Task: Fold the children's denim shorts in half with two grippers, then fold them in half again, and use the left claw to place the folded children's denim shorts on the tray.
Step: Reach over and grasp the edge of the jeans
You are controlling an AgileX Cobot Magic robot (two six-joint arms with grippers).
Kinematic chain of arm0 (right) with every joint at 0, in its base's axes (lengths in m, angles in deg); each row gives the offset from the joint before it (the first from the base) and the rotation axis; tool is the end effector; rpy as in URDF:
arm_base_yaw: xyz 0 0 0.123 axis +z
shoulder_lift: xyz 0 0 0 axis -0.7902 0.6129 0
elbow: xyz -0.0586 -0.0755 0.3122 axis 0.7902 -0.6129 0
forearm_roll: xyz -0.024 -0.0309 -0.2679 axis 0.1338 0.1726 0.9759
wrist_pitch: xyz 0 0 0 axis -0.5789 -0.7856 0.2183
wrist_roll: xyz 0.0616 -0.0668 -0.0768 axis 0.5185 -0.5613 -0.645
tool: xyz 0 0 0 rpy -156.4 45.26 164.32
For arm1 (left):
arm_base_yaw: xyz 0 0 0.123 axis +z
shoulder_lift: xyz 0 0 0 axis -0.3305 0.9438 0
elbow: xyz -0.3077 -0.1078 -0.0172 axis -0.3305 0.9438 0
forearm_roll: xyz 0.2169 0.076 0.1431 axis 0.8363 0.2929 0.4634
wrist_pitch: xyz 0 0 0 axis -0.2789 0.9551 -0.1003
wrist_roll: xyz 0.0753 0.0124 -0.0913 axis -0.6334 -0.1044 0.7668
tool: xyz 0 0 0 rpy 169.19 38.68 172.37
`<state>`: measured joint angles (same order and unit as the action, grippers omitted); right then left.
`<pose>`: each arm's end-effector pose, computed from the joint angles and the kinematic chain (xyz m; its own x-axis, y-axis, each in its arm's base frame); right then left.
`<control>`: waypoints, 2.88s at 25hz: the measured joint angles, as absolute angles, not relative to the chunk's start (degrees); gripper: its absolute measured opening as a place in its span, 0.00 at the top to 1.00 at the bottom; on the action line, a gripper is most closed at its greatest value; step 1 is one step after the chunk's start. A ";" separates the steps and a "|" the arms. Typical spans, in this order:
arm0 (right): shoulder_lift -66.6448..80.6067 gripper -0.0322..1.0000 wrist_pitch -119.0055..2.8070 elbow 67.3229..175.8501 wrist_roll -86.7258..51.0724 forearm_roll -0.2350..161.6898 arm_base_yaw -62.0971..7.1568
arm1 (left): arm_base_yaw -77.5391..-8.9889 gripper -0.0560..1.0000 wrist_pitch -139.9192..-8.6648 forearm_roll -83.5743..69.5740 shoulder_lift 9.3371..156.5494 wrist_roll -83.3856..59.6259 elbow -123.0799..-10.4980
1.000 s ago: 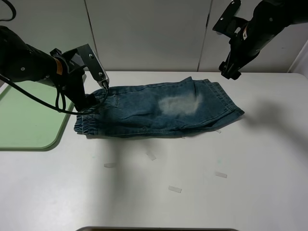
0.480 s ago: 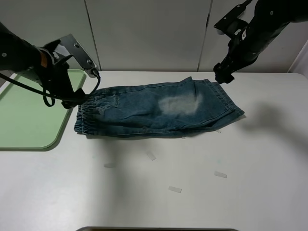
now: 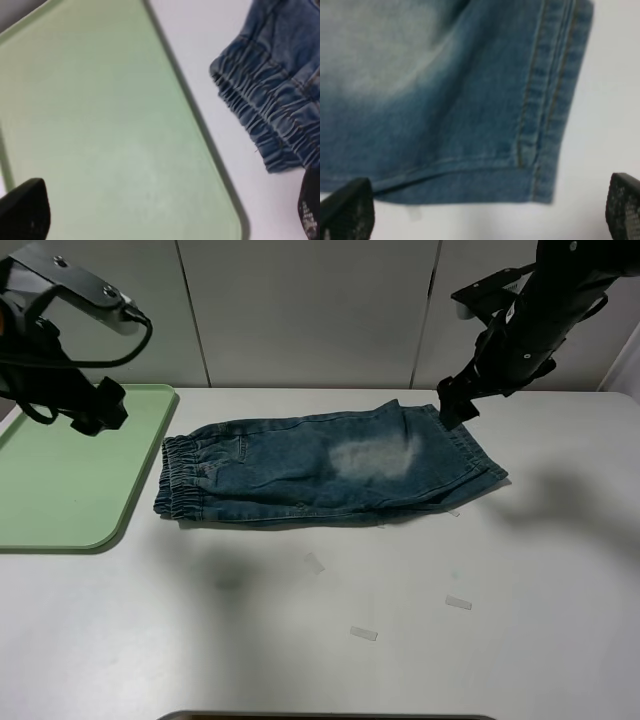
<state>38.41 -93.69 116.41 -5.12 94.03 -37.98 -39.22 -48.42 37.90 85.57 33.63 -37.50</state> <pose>0.4042 0.0943 0.2220 -0.8257 -0.4583 -0.3288 -0.4350 0.8885 -0.1460 0.2895 -0.0722 0.2880 -0.6079 0.5116 -0.6073 0.3483 0.8591 0.3750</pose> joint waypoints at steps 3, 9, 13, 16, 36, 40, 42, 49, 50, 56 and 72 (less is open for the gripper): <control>38.36 0.29 -95.63 116.41 -4.11 93.03 -37.98 | -39.22 0.01 -44.71 37.73 81.28 36.37 -37.50; 38.36 0.29 -96.99 116.41 -2.83 92.43 -37.98 | -39.22 0.02 -38.03 30.57 71.15 37.69 -37.50; 38.36 0.29 -97.04 116.41 -2.83 92.43 -37.98 | -39.22 0.03 -35.96 27.09 63.94 36.26 -36.69; 38.36 0.29 -97.04 116.41 -2.66 92.05 -37.98 | -39.22 0.03 -35.05 25.31 58.13 35.50 -33.34; 38.36 0.29 -95.96 116.41 -2.66 91.54 -37.98 | -39.22 0.04 -18.52 9.70 11.61 28.70 -15.85; 38.36 0.29 -95.77 116.41 -2.66 91.54 -37.98 | -39.22 0.05 -18.01 8.70 10.33 28.70 -15.50; 38.36 0.29 -95.80 116.41 -2.66 91.54 -37.98 | -39.22 0.05 -17.94 8.11 10.33 28.63 -15.23; 38.36 0.29 -95.80 116.41 -2.66 91.41 -37.98 | -39.22 0.05 -17.94 7.97 9.69 28.63 -15.13; 38.36 0.29 -95.80 116.41 -2.66 91.41 -37.98 | -39.22 0.05 -17.94 7.97 9.69 28.58 -15.13; 38.36 0.29 -95.50 116.41 -2.66 91.41 -37.98 | -39.10 0.05 -17.94 7.97 9.85 28.58 -15.13; 53.46 0.29 -97.25 132.87 -4.11 92.47 -39.75 | -19.20 0.06 -17.94 7.97 9.85 28.58 -15.13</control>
